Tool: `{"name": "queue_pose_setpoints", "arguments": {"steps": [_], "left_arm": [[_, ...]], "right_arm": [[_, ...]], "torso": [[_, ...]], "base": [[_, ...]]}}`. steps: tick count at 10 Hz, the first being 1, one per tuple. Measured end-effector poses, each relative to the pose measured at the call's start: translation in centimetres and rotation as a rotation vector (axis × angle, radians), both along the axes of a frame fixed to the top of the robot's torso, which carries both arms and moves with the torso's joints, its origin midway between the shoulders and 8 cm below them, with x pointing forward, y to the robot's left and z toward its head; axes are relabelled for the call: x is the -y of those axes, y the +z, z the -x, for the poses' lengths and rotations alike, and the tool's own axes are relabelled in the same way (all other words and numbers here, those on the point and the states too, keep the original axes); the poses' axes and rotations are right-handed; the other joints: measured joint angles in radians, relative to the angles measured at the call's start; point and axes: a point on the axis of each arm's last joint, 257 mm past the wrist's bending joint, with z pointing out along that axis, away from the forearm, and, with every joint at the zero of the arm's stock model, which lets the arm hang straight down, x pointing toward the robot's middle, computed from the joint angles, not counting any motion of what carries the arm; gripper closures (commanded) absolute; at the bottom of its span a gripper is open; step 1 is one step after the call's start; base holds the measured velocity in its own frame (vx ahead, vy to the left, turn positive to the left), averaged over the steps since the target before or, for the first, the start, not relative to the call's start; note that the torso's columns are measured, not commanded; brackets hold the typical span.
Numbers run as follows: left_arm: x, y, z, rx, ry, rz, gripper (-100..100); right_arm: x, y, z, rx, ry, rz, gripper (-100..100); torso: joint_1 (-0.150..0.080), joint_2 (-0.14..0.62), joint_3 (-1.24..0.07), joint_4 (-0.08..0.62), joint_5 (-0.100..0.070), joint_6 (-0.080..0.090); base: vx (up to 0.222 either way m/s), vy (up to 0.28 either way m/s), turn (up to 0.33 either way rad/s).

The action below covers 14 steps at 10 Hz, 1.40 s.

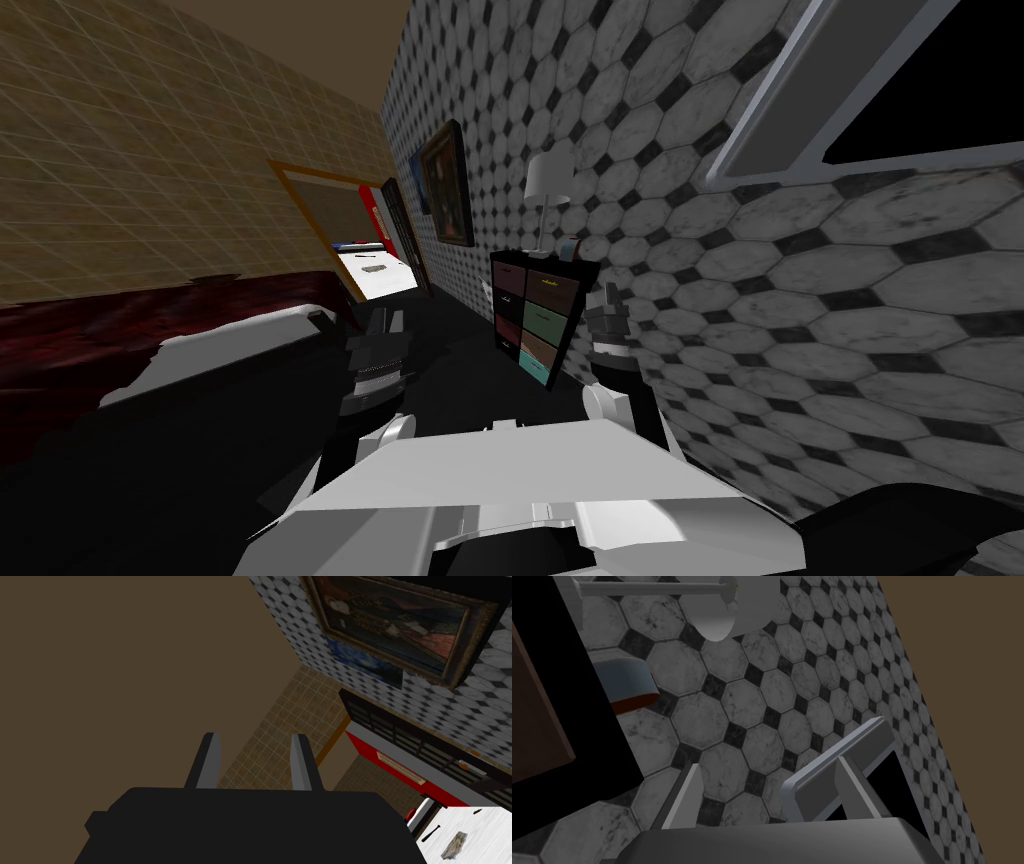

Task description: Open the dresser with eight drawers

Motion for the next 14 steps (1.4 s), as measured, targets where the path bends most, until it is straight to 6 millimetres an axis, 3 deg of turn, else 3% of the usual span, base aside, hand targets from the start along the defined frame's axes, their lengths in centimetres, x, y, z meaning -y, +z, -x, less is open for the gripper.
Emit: {"name": "queue_pose_setpoints", "arguments": {"steps": [1,3,6,9,12,14], "left_arm": [[0.0,0.0,0.0,0.0,0.0,0.0,0],[0.0,0.0,0.0,-0.001,0.0,0.0,0],[0.0,0.0,0.0,-0.001,0.0,0.0,0],[0.0,0.0,0.0,-0.001,0.0,0.0,0],[0.0,0.0,0.0,-0.001,0.0,0.0,0],[0.0,0.0,0.0,-0.001,0.0,0.0,0]], "right_arm": [[0.0,0.0,0.0,0.0,0.0,0.0,-100],[-1.0,-0.6,-0.8,-0.025,0.023,0.063,-100],[-2.5,-1.7,-2.0,-0.068,0.048,0.154,-100],[-4.2,-4.0,-4.3,-0.136,0.062,0.284,-100],[-6.2,-7.5,-6.8,-0.215,0.06,0.44,-100],[-6.6,-8.3,-7.8,-0.243,0.052,0.508,-100]], "torso": [[0.0,0.074,-0.148,0.074,0.0,0.0],[0.002,0.116,-0.236,0.116,0.0,0.0],[0.0,0.12,-0.242,0.12,0.0,0.0],[0.002,0.12,-0.242,0.12,0.001,0.0],[0.001,0.119,-0.242,0.12,0.0,0.0],[-0.002,0.122,-0.241,0.121,-0.001,0.0]], "base": [[0.014,0.02,-0.001],[0.018,0.051,-0.006],[0.033,0.06,-0.004],[0.044,0.118,-0.011],[0.066,0.131,-0.009],[0.055,0.121,-0.012]]}}
